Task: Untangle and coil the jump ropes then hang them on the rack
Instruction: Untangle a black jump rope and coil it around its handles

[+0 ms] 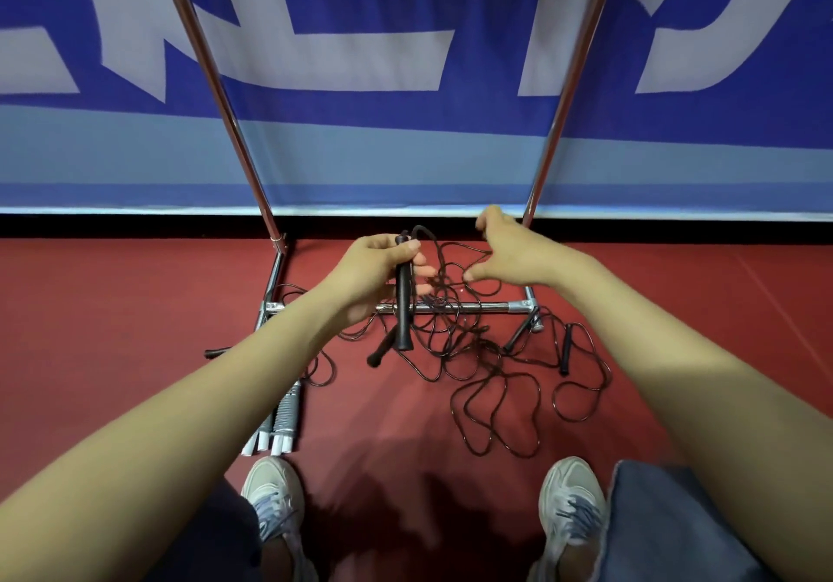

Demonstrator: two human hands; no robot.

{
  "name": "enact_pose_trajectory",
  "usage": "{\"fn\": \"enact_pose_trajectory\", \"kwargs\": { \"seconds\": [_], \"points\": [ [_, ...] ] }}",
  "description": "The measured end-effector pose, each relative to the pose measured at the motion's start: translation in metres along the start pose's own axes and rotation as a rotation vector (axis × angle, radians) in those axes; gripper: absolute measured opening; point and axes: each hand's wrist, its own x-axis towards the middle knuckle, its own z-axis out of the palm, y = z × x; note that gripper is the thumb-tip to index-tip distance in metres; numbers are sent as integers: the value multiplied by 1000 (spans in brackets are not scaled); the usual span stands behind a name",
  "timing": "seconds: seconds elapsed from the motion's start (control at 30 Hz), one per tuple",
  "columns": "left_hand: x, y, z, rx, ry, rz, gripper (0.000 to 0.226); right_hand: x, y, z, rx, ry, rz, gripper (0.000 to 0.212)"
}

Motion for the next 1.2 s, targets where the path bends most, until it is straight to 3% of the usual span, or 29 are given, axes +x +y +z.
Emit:
{"fn": "enact_pose_trajectory", "kwargs": {
  "seconds": [0.13, 0.23, 0.43, 0.8, 0.97, 1.1, 1.2],
  "points": [
    [1, -4, 11, -53, 76, 3, 16, -4, -14, 20, 247, -197, -67, 36],
    [1, -5, 18, -48, 96, 47, 16, -4, -14, 30, 411, -177, -67, 19],
    [-1, -2, 16, -86, 95, 67, 14, -4, -11, 34, 790, -146, -27, 19],
    [-2, 16, 12, -240, 75, 66, 13, -15, -15, 32, 805, -115, -112, 12],
    [-2, 18, 5, -126, -9, 90, 9, -17, -15, 15, 838, -7, -146, 11],
    [-5, 0, 11, 147, -130, 89, 16, -15, -16, 3, 1029, 137, -91, 15],
    [-8, -9, 20, 154, -129, 28, 14, -12, -16, -2, 1087, 205, -57, 16]
  ]
}}
